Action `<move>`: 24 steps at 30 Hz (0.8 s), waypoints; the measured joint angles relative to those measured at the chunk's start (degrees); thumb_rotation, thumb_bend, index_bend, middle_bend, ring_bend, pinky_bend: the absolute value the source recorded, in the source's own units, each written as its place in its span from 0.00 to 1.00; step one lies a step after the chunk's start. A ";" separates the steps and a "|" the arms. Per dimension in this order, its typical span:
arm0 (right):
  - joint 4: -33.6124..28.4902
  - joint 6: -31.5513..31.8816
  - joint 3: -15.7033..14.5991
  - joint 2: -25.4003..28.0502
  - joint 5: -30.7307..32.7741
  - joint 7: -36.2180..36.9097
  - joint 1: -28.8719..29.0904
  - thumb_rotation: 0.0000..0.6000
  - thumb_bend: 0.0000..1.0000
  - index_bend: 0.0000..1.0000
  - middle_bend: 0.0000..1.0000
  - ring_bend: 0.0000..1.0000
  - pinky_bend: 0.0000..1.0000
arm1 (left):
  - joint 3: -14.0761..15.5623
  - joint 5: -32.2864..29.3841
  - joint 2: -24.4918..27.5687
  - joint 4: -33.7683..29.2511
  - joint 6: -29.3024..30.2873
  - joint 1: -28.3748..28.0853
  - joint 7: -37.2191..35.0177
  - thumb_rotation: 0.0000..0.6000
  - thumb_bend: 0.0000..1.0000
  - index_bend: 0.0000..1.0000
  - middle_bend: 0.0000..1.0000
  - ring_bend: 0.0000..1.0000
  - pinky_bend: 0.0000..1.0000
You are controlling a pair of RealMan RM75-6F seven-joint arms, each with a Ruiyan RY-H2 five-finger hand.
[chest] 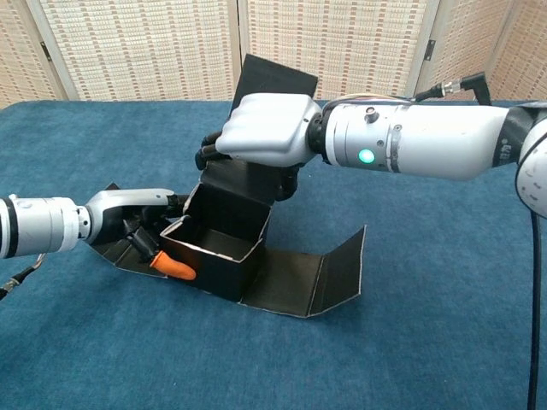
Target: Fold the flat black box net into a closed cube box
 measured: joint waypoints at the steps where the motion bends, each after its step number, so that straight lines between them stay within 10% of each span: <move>1: 0.41 0.12 0.10 -0.28 -0.08 0.18 -0.09 1.00 0.24 0.12 0.13 0.77 1.00 | 0.26 0.23 -0.06 0.19 0.25 -0.04 -0.96 1.00 0.20 0.18 0.19 0.55 0.78; 3: 0.88 0.34 0.45 -0.68 0.17 0.19 -0.47 1.00 0.22 0.00 0.02 0.74 1.00 | 0.89 0.82 -0.19 0.68 1.12 -0.07 -2.12 1.00 0.20 0.21 0.22 0.55 0.78; 24: -15.06 12.15 2.63 10.67 4.43 9.22 -12.74 1.00 0.16 0.00 0.00 0.67 1.00 | 1.30 -1.04 5.27 -4.25 3.68 1.04 -9.97 1.00 0.20 0.27 0.28 0.56 0.77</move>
